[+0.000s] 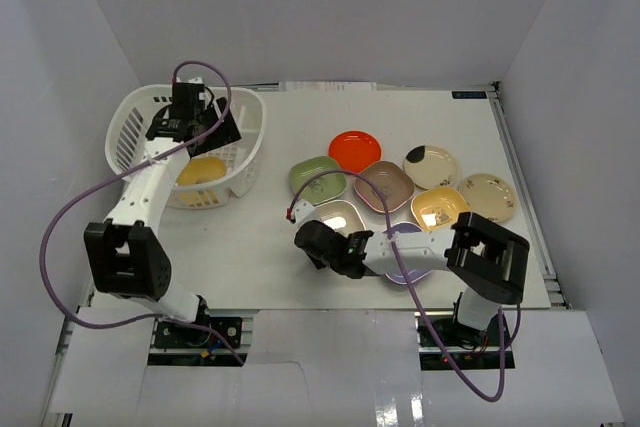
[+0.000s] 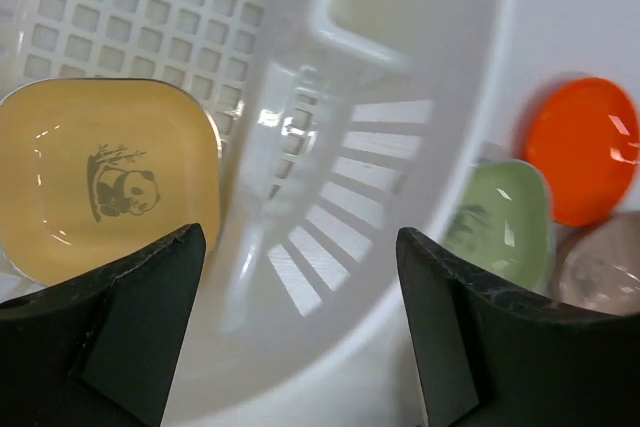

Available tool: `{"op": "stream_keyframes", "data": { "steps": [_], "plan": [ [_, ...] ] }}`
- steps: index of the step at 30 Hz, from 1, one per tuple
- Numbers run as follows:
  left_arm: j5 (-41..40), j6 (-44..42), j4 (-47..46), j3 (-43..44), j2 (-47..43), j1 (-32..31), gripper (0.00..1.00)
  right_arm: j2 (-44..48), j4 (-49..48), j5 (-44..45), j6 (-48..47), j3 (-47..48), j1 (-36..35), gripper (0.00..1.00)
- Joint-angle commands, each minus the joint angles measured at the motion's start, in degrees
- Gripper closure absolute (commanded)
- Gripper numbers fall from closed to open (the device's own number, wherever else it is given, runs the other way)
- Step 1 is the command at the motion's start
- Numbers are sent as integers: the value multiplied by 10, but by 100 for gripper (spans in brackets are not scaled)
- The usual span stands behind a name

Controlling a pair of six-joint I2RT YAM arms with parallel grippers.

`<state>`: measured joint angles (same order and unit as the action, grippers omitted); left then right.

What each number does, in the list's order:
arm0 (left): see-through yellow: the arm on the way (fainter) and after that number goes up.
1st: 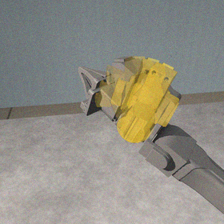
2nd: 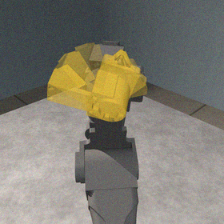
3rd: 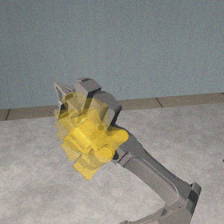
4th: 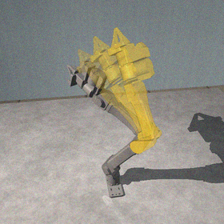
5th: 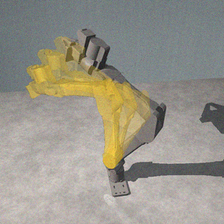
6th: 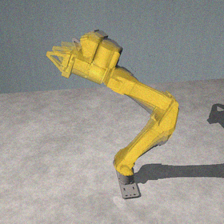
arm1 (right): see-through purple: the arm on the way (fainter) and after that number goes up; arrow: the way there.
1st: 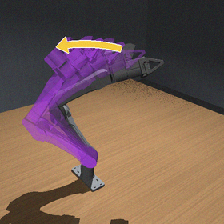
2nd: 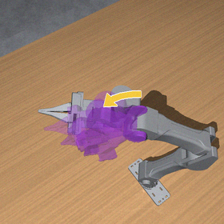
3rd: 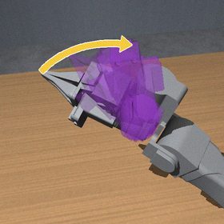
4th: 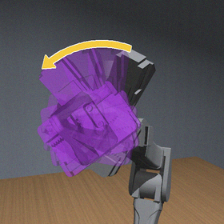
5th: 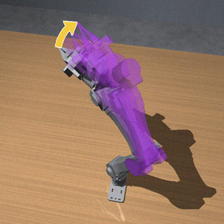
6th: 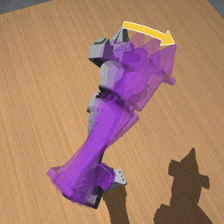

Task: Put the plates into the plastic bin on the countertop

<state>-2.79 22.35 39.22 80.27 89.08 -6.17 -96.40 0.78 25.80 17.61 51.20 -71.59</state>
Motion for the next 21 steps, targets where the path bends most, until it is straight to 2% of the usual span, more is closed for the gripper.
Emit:
{"op": "stream_keyframes", "data": {
  "steps": [1,4,9,14,18,21],
  "plan": [
    [94,12,16,16,-89,-3,12,24,9,41,9,2,-16,90],
    [186,23,24,-25,-181,-5,14,61,13,64,-10,-5,-48,92],
    [291,45,40,-102,-277,-14,23,157,13,67,-74,-11,-86,92],
    [366,59,65,-167,-333,-19,29,243,31,37,-133,-8,-107,92],
    [438,77,58,-205,-350,-50,25,300,24,-34,-176,-6,-111,92],
    [413,100,40,-216,-353,-98,20,293,39,-59,-205,17,-111,92]
  ]
}}
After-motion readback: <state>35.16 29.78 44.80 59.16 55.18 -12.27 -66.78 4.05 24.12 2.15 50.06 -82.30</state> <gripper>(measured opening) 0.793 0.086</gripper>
